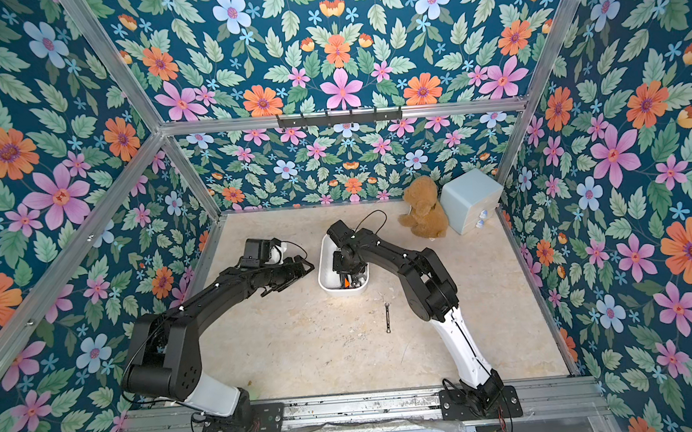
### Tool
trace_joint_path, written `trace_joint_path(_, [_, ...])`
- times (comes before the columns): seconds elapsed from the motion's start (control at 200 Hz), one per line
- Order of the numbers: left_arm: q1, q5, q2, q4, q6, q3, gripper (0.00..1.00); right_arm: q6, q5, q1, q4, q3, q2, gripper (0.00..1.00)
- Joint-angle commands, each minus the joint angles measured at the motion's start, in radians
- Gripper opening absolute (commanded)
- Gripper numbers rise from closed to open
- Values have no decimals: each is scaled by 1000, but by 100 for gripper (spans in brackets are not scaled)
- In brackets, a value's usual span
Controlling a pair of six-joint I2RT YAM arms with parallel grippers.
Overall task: Take out the wrench from the storage box
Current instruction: Pick up the wrench from the storage box.
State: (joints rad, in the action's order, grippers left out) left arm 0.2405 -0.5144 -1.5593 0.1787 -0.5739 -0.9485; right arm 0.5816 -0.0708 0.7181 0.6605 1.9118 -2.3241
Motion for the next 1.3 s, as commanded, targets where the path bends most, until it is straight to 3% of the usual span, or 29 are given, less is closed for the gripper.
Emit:
trace_joint_path(0.0, [-2, -4, 5, -13, 6, 1, 84, -11, 14, -2, 15, 4, -13, 26])
trace_joint_path(0.645, [-7, -9, 14, -21, 2, 6, 85, 1, -8, -5, -13, -17, 2, 0])
trace_joint_path(1.3, [-10, 16, 60, -29, 2, 20, 84, -13, -15, -21, -62, -22, 201, 0])
